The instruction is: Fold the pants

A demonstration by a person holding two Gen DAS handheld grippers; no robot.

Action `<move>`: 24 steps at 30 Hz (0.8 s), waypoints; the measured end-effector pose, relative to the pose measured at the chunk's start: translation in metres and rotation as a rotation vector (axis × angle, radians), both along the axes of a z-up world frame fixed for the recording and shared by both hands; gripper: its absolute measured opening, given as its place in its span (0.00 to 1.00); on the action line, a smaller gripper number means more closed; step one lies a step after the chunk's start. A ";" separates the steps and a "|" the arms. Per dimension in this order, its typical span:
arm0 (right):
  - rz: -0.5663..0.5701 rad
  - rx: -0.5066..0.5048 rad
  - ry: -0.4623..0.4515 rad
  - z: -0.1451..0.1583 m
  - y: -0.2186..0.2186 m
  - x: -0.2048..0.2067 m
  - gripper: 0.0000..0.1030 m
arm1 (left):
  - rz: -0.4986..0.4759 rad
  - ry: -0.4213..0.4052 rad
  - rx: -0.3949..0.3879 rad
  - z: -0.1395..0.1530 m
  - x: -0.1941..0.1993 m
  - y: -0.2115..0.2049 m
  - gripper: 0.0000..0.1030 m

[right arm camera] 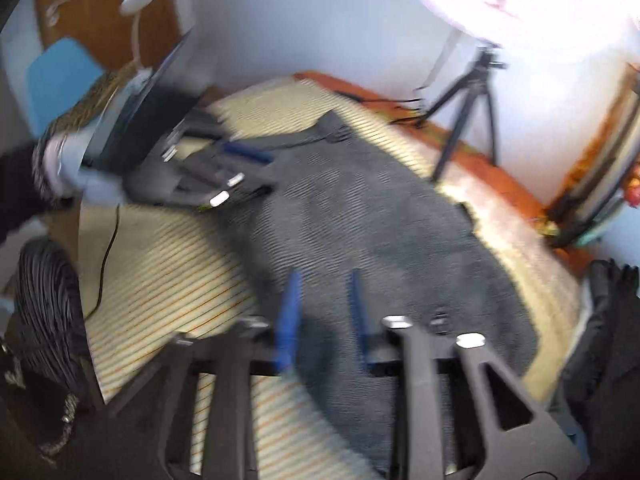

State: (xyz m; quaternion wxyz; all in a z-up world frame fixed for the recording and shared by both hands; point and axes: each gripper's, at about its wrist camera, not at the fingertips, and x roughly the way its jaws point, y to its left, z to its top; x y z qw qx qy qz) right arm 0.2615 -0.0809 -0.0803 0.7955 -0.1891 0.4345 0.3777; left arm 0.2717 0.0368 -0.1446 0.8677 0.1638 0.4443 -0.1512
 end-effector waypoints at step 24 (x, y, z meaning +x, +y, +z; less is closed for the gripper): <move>0.046 0.045 0.231 -0.026 0.032 0.087 0.08 | -0.004 -0.038 0.028 0.009 -0.027 0.039 0.28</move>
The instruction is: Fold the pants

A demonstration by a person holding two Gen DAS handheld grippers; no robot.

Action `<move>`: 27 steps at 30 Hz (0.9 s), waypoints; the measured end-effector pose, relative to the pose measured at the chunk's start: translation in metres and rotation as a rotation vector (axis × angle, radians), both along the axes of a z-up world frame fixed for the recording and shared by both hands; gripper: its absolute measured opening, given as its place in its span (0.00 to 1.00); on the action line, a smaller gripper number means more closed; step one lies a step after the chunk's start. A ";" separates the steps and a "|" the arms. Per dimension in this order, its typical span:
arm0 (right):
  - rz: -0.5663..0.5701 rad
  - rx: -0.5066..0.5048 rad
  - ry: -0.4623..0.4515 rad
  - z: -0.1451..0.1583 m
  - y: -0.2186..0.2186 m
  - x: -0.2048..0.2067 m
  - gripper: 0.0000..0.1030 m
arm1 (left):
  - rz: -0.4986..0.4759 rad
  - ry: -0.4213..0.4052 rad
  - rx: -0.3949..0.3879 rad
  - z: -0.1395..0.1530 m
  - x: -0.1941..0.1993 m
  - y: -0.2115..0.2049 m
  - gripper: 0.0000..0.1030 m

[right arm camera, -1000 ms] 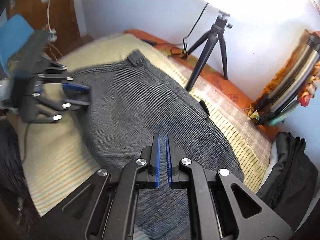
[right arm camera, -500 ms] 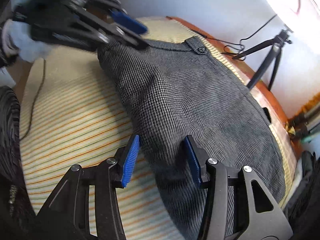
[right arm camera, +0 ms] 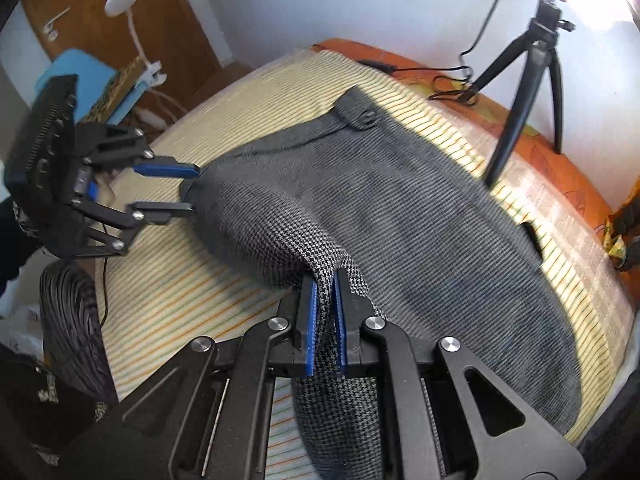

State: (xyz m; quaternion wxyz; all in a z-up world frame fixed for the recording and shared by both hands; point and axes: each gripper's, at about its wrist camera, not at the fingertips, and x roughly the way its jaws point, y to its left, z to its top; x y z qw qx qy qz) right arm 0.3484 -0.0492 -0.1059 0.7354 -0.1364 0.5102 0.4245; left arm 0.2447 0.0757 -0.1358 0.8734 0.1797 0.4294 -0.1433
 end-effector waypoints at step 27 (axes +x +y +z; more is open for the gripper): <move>-0.824 0.171 0.148 -0.030 -0.156 -0.112 0.66 | -0.055 0.072 -0.076 -0.006 -0.037 -0.060 0.55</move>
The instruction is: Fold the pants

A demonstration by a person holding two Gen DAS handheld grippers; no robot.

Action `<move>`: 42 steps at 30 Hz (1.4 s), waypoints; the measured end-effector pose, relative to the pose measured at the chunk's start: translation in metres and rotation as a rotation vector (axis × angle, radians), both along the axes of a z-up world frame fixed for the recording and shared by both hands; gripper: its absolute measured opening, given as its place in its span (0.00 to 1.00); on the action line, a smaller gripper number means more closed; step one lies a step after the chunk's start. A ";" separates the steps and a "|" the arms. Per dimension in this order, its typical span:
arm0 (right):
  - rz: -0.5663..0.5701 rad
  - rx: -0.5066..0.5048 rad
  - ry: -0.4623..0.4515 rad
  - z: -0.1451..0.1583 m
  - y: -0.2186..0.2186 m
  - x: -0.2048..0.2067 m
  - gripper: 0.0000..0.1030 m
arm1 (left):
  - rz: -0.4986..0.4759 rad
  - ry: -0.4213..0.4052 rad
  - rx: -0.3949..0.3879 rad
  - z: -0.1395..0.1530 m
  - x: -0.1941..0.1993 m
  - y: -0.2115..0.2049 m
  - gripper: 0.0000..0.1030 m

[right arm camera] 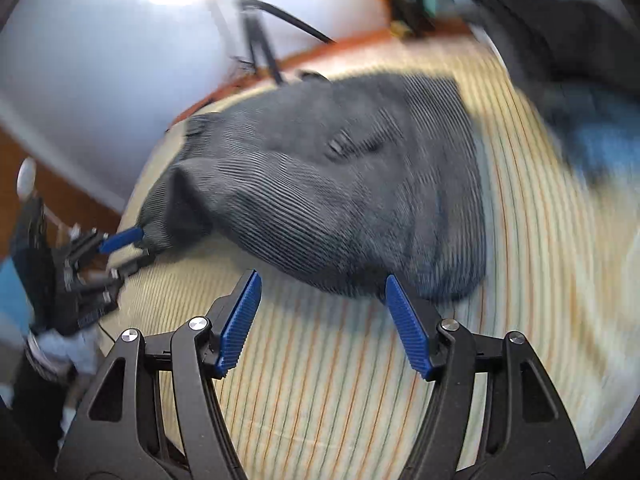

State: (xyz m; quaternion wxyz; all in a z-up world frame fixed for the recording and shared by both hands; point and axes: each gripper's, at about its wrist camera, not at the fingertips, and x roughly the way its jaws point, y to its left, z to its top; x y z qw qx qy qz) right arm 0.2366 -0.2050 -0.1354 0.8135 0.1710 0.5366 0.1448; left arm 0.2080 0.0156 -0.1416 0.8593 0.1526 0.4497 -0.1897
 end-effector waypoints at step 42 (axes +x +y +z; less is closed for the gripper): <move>-0.217 0.124 -0.142 0.017 -0.025 0.016 0.20 | -0.199 0.225 0.156 -0.003 -0.021 -0.001 0.21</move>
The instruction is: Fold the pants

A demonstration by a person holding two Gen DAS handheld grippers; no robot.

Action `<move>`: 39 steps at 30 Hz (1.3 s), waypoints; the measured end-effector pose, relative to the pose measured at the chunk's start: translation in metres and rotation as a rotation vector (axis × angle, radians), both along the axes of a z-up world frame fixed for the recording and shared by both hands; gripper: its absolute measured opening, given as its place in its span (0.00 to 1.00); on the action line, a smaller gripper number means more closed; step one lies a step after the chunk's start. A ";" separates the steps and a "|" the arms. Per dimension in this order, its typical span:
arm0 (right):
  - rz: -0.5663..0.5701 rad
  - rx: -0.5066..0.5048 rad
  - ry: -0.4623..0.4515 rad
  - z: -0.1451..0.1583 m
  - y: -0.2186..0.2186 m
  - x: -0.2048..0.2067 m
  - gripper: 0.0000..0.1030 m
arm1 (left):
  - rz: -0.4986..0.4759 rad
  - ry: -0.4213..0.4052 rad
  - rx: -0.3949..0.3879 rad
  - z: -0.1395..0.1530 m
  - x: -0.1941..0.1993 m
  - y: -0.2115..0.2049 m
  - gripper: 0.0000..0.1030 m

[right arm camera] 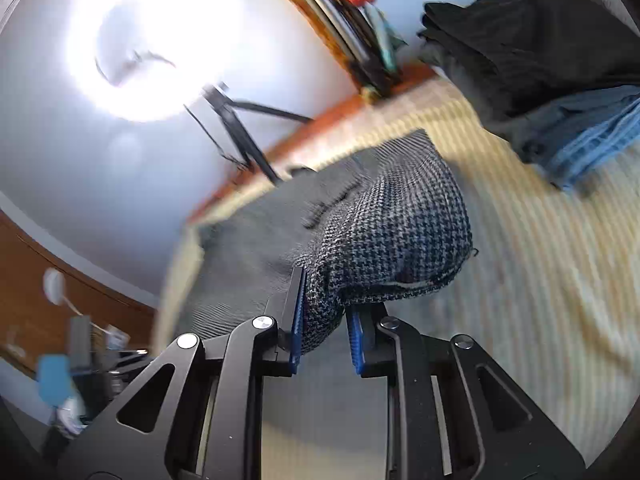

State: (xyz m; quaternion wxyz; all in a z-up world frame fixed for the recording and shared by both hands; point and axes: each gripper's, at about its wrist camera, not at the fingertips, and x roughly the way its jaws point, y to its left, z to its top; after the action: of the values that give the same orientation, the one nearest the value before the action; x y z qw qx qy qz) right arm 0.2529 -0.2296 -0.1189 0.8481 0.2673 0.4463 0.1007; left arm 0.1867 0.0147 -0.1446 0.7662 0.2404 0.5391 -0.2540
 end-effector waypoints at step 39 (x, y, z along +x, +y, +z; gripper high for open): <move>-0.004 0.052 0.051 -0.020 -0.019 -0.044 0.51 | 0.631 -0.054 -0.373 0.016 -0.003 0.138 0.56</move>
State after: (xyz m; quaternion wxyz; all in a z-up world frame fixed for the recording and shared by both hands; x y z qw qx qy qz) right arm 0.2093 -0.2488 -0.1391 0.8294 0.2927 0.4644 0.1038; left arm 0.1841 0.1527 -0.1283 0.8514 -0.0748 0.5108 -0.0929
